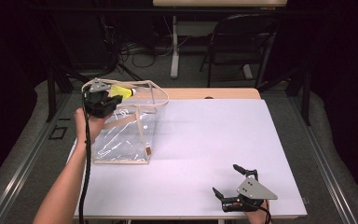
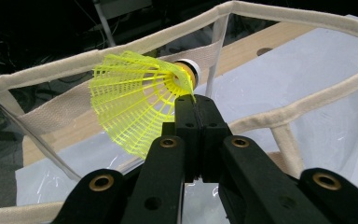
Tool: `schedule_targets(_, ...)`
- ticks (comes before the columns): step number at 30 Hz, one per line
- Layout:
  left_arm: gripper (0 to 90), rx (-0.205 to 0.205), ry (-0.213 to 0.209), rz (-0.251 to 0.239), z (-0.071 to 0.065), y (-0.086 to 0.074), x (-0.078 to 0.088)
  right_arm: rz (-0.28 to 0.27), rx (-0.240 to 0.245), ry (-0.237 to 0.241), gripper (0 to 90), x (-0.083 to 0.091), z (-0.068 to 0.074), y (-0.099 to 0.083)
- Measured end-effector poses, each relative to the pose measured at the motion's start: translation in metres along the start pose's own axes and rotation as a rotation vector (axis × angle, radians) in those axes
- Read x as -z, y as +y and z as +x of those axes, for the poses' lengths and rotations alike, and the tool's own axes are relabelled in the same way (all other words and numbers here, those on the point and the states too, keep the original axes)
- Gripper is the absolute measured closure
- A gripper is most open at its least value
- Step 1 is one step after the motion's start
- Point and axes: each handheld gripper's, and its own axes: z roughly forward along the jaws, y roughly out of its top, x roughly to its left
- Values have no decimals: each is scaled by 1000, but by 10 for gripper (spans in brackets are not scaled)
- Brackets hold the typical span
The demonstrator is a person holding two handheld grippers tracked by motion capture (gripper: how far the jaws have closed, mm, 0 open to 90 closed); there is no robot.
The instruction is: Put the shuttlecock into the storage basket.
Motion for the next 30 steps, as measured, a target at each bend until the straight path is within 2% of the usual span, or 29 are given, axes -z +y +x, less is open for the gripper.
schedule_targets(9,893,25,20,38,4,1,-5,2,0,1,3,0,0,0)
schedule_targets(30,887,63,13,92,10,-1,-18,5,0,2,3,0,0,0)
